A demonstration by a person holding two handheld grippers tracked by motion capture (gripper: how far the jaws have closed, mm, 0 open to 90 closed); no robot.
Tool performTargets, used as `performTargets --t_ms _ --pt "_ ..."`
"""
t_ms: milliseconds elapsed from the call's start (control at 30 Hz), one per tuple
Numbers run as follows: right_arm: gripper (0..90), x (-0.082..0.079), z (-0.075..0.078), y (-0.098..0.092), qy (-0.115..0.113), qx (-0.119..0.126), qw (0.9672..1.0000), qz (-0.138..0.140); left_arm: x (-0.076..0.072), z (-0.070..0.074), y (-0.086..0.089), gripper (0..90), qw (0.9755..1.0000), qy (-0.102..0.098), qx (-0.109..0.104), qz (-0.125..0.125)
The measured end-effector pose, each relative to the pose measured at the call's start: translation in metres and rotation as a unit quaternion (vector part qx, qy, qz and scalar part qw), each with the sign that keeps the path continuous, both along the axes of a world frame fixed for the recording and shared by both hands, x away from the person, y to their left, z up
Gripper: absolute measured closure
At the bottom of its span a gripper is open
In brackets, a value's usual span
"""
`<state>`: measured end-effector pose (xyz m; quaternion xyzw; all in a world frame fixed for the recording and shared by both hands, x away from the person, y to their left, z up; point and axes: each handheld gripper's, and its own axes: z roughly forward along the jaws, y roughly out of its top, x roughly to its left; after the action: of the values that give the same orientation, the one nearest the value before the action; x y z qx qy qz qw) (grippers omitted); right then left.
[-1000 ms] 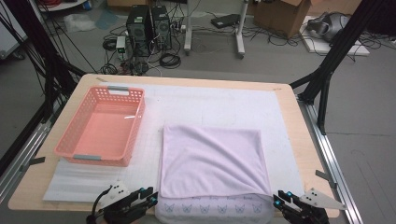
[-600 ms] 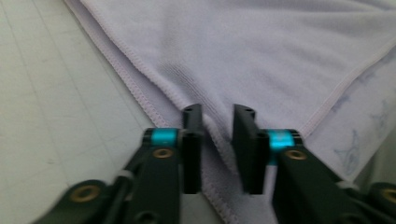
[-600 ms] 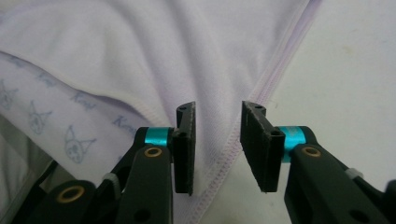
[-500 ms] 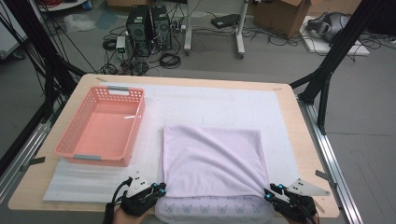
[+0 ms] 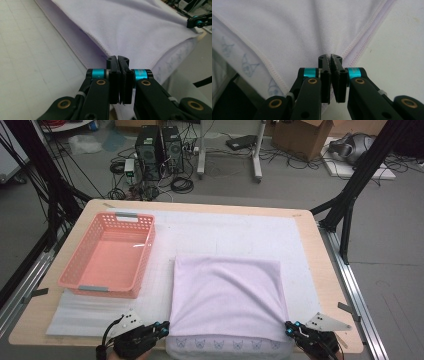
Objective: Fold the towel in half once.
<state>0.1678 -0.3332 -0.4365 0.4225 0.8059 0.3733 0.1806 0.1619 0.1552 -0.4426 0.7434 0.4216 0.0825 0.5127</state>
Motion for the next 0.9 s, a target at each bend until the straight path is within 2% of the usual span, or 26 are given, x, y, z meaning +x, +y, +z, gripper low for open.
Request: performTargets --t_ms 200,333,400,467,533,600,733,800,900 --pt "86.3 -0.015 0.006 -0.004 0.006 0.011 0.9999 0.008 -0.023 0.001 0.006 87.6 0.9999 0.001 -0.007 -0.013" --pt "86.3 -0.026 0.01 -0.003 0.012 0.003 0.9998 0.016 -0.035 0.0 0.008 87.4 0.9997 0.004 -0.005 -0.023" --pt "86.3 -0.031 0.01 -0.003 0.017 -0.006 0.9997 0.019 -0.035 -0.002 0.008 87.3 0.9996 0.006 -0.004 -0.028" --pt "84.9 -0.031 0.007 -0.004 0.024 -0.004 0.9996 0.017 -0.032 -0.004 0.007 85.8 0.9995 0.0 -0.006 -0.032" --pt "69.6 -0.028 0.006 -0.003 0.017 0.003 0.9998 0.009 -0.026 -0.004 0.007 72.6 0.9997 -0.006 -0.005 -0.022" --pt "63.4 -0.022 0.008 -0.004 0.004 0.027 0.9996 -0.006 -0.02 -0.002 0.007 60.6 0.9996 -0.02 -0.012 -0.015" --pt "64.5 -0.004 0.011 -0.006 -0.023 0.038 0.9984 -0.036 0.0 0.0 0.006 50.8 0.9989 -0.04 -0.022 -0.01" --pt "65.3 0.009 0.01 -0.008 -0.025 0.038 0.9976 -0.052 0.01 0.003 0.006 47.3 0.9983 -0.049 -0.028 -0.015" --pt "66.6 0.025 0.008 -0.01 -0.023 0.035 0.997 -0.066 0.018 0.011 0.005 46.1 0.9977 -0.063 -0.026 -0.004"
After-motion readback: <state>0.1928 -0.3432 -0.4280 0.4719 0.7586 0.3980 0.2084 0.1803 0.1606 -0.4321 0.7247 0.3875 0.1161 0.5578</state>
